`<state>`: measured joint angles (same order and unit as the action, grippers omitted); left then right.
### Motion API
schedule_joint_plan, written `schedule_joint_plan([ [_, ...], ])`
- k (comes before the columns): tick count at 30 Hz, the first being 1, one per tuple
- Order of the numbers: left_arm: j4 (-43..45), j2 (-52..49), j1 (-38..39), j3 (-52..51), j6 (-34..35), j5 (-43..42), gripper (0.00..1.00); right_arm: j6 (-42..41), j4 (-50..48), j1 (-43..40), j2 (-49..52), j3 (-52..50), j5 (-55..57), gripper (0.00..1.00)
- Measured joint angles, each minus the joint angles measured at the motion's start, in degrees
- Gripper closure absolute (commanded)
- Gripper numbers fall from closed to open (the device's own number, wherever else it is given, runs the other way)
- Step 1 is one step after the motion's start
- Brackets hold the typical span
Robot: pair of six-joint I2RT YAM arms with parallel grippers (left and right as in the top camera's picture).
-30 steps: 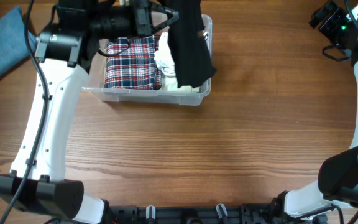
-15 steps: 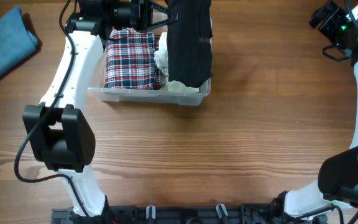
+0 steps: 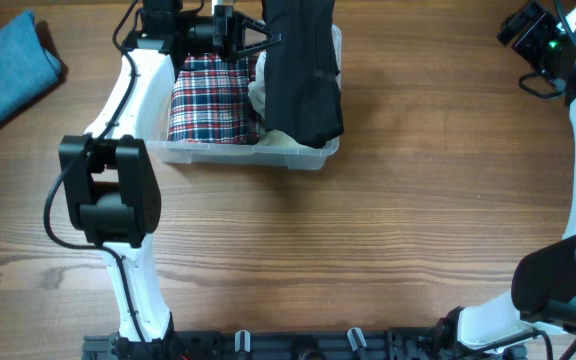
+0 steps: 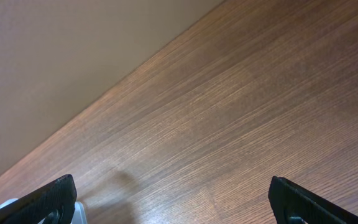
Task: Pack container
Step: 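Lift the black garment with the left gripper and lower it into the bin, then press the black garment down into the bin with the left gripper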
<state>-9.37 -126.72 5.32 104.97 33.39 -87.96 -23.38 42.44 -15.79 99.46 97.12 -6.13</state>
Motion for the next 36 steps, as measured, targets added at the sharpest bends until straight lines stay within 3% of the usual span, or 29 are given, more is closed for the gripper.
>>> schedule_joint_plan([
  [1, 0.00, -0.98, -0.48, 0.09, 0.11, 0.02, 0.61, 0.00, 0.02, 0.00, 0.00, 0.00, 0.02, 0.00],
  [3, -0.07, -3.04, -1.27, 0.13, 0.13, 0.55, 0.38, 0.00, -0.02, 0.00, 0.00, 0.00, 0.02, 0.00],
  [9, 0.00, -4.15, -1.73, 0.11, -0.33, 1.60, 0.30, 0.00, 0.00, 0.00, 0.00, 0.00, 0.00, 0.00],
  [13, 0.98, -4.15, -2.51, 0.11, -0.74, 1.68, 0.01, 0.00, 0.00, 0.00, 0.00, 0.00, 0.00, 0.00],
  [23, 4.55, -4.17, -7.63, 0.11, -0.72, 3.10, 0.01, 0.00, 0.00, 0.00, 0.00, 0.00, 0.00, 0.00],
  [36, 4.48, -3.89, -8.13, 0.11, -3.43, 20.72, 0.00, 0.00, 0.00, 0.00, 0.00, 0.00, 0.00, 0.00],
])
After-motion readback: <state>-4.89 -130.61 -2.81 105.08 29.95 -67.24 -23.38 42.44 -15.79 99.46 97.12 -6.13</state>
